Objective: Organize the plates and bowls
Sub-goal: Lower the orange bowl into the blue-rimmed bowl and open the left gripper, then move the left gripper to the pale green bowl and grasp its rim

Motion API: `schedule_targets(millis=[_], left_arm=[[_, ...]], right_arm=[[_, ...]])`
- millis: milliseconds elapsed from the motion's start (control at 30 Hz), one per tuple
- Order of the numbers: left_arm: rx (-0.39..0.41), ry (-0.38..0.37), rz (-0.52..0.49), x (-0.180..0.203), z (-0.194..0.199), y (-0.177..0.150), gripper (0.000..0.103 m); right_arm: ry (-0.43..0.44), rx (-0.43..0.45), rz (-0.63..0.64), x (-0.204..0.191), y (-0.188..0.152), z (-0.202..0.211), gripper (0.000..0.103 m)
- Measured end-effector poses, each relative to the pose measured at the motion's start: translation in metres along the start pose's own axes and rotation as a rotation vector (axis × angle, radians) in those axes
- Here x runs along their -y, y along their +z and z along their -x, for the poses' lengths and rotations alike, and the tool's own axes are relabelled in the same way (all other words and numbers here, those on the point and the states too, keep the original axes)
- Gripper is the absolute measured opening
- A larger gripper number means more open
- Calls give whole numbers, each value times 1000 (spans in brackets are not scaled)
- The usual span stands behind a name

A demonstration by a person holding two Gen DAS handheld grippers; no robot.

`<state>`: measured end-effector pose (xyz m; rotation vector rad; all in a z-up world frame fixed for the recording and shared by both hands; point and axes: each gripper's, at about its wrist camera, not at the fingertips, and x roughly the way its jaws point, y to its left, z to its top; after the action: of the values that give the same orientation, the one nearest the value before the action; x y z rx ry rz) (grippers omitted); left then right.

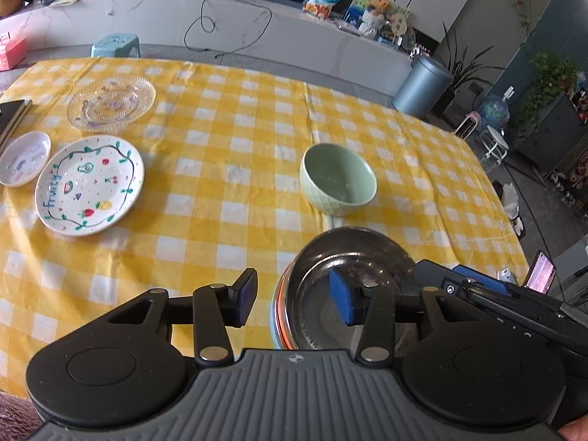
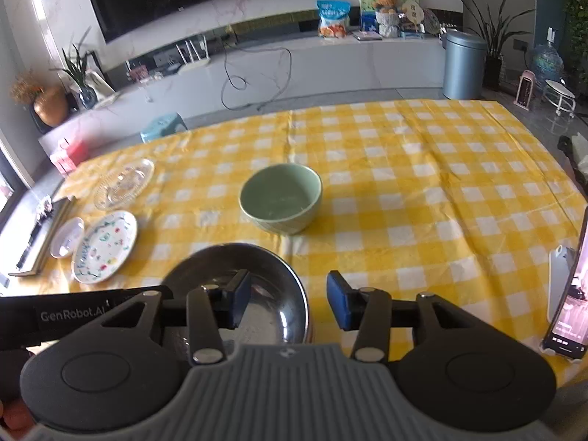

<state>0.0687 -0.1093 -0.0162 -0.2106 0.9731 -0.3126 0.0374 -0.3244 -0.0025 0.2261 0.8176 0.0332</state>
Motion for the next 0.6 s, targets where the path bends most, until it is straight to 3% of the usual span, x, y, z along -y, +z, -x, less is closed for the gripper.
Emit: schedule_targets(millis=[67,400,600], left_arm=[[25,-7,0,-1,4,2,54],[136,12,-38,-2,16,6,54],[170,25,-56,0,16,14,54]], right_arm=[[3,20,-7,-1,-1,4,56],[-46,136,-39,3,-1,15,56],[-34,119,-49,3,8,7,57]])
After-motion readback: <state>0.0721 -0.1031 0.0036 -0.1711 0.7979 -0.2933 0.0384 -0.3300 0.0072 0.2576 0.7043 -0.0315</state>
